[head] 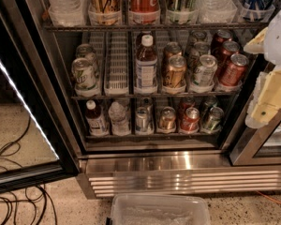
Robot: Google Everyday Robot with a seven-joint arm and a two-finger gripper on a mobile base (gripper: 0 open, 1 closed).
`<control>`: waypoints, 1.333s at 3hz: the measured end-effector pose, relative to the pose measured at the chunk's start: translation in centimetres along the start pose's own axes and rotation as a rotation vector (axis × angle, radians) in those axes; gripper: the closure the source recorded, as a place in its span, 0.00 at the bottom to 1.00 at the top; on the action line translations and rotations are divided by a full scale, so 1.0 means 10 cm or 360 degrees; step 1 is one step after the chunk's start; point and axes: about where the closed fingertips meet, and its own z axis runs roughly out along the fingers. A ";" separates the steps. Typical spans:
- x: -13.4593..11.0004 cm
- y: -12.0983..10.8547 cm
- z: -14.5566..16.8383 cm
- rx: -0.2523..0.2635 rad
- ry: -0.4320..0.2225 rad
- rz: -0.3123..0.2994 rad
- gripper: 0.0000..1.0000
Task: Pick water bottle from top shelf of fridge
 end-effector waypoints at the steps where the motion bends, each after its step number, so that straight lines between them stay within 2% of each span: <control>1: 0.00 0.00 0.00 0.0000 0.0000 0.0000 0.00; 2: -0.04 -0.13 -0.02 0.0121 -0.0055 0.0099 0.00; 3: -0.08 -0.21 -0.05 0.0175 -0.0085 0.0112 0.00; 4: -0.08 -0.21 -0.05 0.0175 -0.0085 0.0112 0.00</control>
Offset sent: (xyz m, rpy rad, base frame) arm 0.0387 -0.0066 0.0187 0.1096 -0.2203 -0.2150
